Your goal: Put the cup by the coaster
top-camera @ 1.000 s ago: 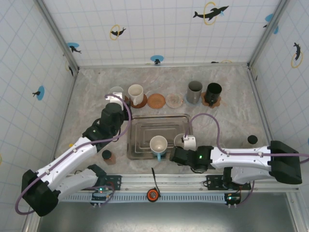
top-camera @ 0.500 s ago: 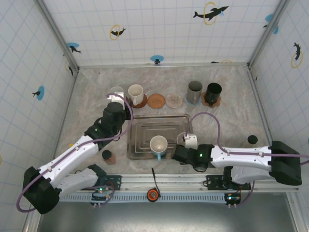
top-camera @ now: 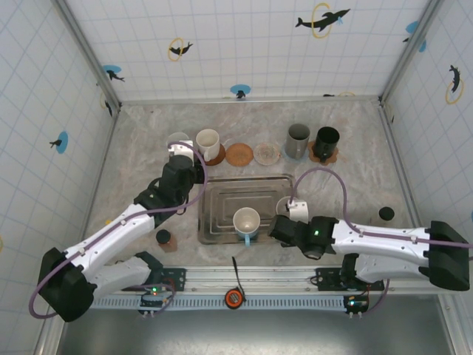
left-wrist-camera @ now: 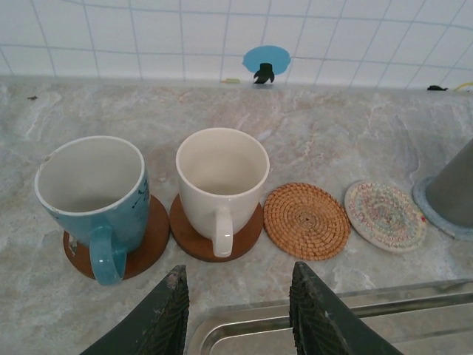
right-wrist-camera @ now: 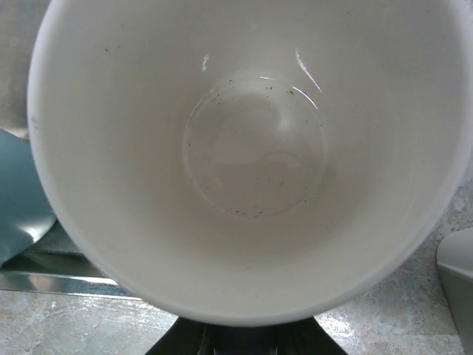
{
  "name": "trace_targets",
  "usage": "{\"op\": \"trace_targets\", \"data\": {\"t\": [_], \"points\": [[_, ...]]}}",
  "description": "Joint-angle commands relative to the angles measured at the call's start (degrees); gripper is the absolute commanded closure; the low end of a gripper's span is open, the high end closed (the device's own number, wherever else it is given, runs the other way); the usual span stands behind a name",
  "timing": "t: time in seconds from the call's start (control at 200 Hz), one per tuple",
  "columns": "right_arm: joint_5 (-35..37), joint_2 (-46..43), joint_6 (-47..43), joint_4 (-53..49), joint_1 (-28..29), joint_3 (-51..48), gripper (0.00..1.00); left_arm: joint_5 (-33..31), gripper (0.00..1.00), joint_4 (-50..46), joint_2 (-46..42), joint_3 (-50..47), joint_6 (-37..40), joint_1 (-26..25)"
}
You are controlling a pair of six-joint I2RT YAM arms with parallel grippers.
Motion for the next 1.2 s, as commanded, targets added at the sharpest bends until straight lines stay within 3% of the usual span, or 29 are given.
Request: {"op": "trace_targets", "data": {"t": [0.0,0.611,1.196], "points": [[3.5,-2.04,-1.8,0.56,-1.19,3.3,1.0,-0.79,0.62,1.17,0.56,1.79,0.36,-0.29],[0.61,0.24,-13.45,6.95,-10.51,7.86,1.0,-0.73,0.62,2.29,1.86,1.83,0.8,-0.24],[-6.77,14.57,-25.38,10.68,-20.1,19.52,1.0,0.83,0.62,3.91,2.23,1.64,1.81,-0.28]]}}
